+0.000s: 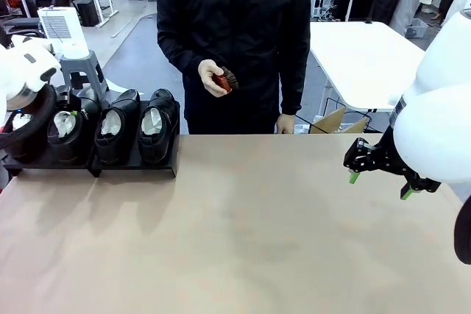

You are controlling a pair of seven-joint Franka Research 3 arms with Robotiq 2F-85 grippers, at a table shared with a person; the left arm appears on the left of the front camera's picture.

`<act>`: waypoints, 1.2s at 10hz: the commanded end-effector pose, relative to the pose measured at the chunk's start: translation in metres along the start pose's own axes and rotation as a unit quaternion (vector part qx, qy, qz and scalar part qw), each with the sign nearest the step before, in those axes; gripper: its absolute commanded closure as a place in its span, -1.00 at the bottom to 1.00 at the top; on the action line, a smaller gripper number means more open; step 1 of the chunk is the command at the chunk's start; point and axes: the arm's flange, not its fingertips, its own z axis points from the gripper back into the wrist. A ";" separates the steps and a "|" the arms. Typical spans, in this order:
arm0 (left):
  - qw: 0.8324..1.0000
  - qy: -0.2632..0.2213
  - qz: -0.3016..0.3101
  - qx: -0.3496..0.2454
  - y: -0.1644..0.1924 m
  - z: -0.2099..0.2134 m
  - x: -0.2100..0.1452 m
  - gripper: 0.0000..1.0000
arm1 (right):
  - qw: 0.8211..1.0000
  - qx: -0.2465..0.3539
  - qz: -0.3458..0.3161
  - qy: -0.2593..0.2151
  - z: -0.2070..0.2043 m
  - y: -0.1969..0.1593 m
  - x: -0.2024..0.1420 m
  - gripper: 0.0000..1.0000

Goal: Organize the shoes by placing them on the stand.
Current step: Place the Shoe from the middle of the table onto the Shoes Stand.

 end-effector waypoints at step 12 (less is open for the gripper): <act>1.000 -0.006 -0.001 -0.001 0.000 0.000 0.001 -1.00 | 1.000 0.001 0.004 0.001 0.001 0.000 0.002 -1.00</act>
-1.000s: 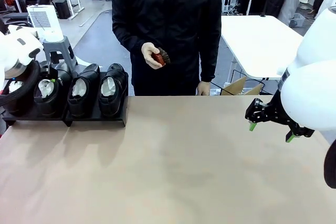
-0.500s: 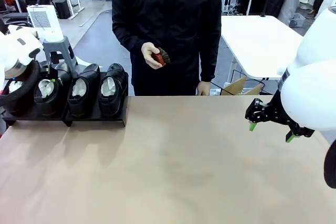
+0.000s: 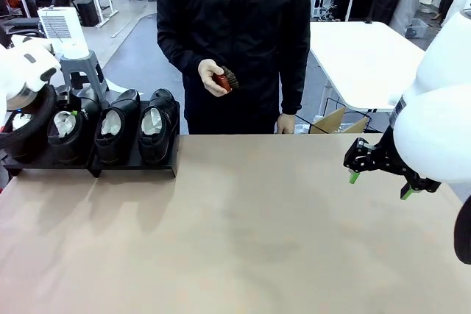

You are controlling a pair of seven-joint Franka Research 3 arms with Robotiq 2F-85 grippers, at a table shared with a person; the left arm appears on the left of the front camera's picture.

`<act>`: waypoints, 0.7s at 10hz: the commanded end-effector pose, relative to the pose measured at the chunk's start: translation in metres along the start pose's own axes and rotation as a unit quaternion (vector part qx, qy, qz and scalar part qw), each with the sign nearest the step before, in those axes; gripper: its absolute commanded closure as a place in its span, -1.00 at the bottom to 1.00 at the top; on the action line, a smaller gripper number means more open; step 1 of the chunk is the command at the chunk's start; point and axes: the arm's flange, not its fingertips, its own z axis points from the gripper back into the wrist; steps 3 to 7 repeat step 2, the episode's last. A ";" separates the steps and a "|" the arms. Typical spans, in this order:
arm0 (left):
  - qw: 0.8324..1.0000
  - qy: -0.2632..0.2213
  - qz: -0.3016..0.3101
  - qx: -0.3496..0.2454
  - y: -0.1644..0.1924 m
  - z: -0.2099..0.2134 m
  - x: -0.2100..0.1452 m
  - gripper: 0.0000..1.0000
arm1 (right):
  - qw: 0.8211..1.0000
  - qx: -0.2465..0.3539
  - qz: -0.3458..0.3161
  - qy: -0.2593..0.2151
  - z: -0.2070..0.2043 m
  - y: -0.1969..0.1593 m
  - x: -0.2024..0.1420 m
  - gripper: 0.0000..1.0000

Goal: Organize the shoes by placing them on the stand.
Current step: Place the Shoe from the middle of the table onto the Shoes Stand.

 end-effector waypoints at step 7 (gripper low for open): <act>1.000 -0.006 -0.001 -0.001 0.000 0.000 0.001 -1.00 | 1.000 0.001 0.004 0.001 0.001 0.000 0.002 -1.00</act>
